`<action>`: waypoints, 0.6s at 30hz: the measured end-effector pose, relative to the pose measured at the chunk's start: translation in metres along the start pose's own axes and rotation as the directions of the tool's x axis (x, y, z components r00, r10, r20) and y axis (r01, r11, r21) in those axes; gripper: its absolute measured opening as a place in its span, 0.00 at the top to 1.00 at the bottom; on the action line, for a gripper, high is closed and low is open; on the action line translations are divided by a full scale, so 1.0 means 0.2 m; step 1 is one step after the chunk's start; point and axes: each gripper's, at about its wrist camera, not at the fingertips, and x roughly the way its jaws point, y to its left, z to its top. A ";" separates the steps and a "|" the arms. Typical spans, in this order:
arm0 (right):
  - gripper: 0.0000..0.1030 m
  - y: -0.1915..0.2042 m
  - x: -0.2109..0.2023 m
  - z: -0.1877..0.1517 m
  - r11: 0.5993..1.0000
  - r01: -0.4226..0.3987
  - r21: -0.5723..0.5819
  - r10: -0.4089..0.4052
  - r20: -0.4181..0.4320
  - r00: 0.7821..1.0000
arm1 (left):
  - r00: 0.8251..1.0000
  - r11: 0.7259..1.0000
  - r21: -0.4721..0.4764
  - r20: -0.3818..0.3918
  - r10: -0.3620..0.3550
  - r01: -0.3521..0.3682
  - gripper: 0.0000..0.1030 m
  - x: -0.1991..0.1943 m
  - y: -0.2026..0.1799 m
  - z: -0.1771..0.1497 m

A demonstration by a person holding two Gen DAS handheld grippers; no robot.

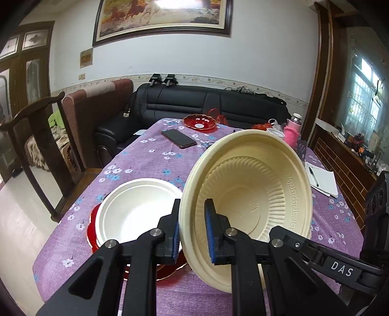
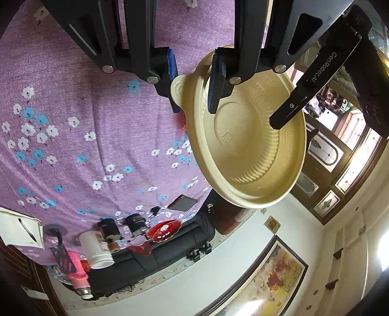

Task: Organize plates and bowls
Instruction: 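Carry the beige bowl over the red plate stack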

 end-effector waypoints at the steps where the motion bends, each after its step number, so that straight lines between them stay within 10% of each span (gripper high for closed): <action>1: 0.76 0.02 0.02 0.00 1.000 0.002 -0.005 -0.002 -0.005 1.000 | 1.000 1.000 -0.007 -0.001 0.002 -0.002 0.84 0.00 0.02 0.00; 18: 0.76 0.40 0.54 0.04 0.989 0.033 -0.147 -0.056 -0.155 0.986 | 0.990 0.975 -0.192 -0.101 0.095 -0.113 0.84 0.25 0.59 -0.01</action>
